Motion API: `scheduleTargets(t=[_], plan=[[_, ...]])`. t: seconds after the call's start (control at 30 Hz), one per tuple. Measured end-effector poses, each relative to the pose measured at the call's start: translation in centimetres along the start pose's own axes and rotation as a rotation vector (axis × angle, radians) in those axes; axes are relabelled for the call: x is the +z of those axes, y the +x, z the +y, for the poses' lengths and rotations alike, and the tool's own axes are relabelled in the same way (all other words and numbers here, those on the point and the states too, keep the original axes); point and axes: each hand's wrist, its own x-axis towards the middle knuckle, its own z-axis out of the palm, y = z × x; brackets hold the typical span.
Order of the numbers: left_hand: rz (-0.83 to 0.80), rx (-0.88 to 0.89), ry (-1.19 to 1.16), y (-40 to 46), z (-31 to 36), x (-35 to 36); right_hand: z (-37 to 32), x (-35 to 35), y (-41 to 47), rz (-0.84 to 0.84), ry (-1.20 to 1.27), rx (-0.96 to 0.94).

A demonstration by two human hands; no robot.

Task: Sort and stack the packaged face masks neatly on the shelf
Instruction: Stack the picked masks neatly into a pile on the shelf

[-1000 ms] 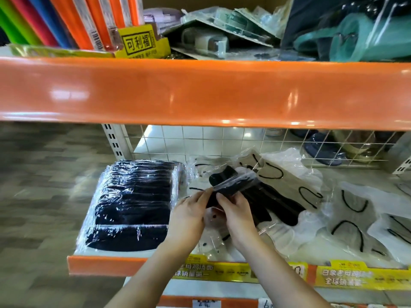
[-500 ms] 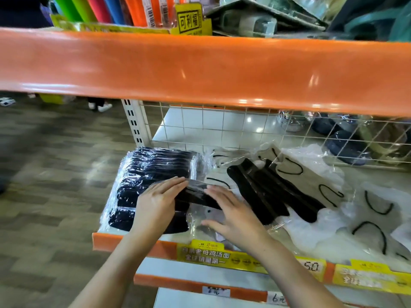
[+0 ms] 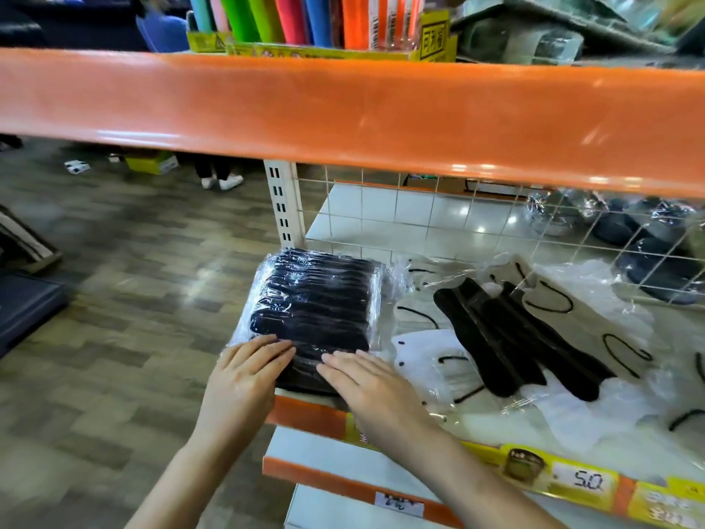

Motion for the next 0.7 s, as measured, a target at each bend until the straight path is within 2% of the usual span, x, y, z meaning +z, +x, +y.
scheduleTargets(t=[0.2,0.33,0.4,0.5,0.57,0.6,0.7], plan=[[-0.4,-0.202,-0.002,-1.2,-0.8,1.0,0.3,1.8,1.1,-0.312,0.126,0.109],[-0.563,-0.256,0.003,-0.7,-1.0,0.5,-0.5,1.3,1.8,-0.346,0.122,0.131],[-0.555,-0.255,-0.005,-0.5,-0.9,0.4,-0.8,1.3,2.1,-0.304,0.151,0.181],[-0.574,-0.421,-0.124,0.1,-1.1,0.4,-0.8,1.9,2.1,-0.213,0.054,0.19],[-0.515,-0.463,-0.092,0.2,-1.3,0.9,-0.9,2.0,2.2,-0.192,0.03,0.203],[-0.494,-0.476,-0.05,0.1,-1.6,1.3,-0.9,2.1,2.3,-0.196,0.036,0.199],[-0.419,-0.673,-0.032,0.4,-2.1,2.2,-0.5,1.7,2.9,-0.237,0.051,0.222]])
